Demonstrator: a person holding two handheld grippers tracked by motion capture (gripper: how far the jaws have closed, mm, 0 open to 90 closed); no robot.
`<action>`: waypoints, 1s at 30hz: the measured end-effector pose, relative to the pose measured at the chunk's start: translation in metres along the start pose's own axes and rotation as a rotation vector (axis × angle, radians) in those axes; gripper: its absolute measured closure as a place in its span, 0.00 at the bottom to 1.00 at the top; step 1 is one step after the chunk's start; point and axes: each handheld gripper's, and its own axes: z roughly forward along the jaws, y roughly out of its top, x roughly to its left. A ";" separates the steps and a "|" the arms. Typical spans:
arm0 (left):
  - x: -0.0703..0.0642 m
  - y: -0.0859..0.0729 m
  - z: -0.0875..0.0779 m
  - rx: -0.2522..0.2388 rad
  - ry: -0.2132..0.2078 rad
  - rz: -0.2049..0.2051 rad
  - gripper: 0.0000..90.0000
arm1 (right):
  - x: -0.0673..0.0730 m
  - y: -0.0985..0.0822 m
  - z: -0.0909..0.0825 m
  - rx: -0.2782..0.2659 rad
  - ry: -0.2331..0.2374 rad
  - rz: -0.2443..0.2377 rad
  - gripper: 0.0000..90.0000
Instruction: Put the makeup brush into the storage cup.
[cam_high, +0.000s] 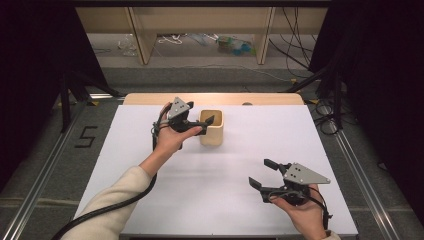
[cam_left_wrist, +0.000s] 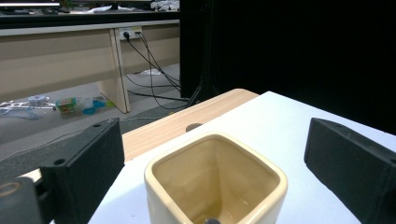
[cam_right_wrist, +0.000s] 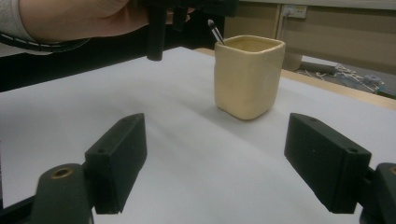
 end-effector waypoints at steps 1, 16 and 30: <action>0.000 0.000 -0.002 0.001 -0.002 0.005 0.05 | 0.000 0.000 0.000 -0.002 0.000 0.003 0.25; -0.003 0.006 -0.034 -0.043 -0.033 0.025 0.05 | 0.002 0.000 0.000 -0.004 -0.004 0.026 0.22; -0.011 0.005 -0.065 -0.080 -0.078 0.050 0.04 | -0.001 0.000 0.001 -0.022 -0.011 0.004 0.22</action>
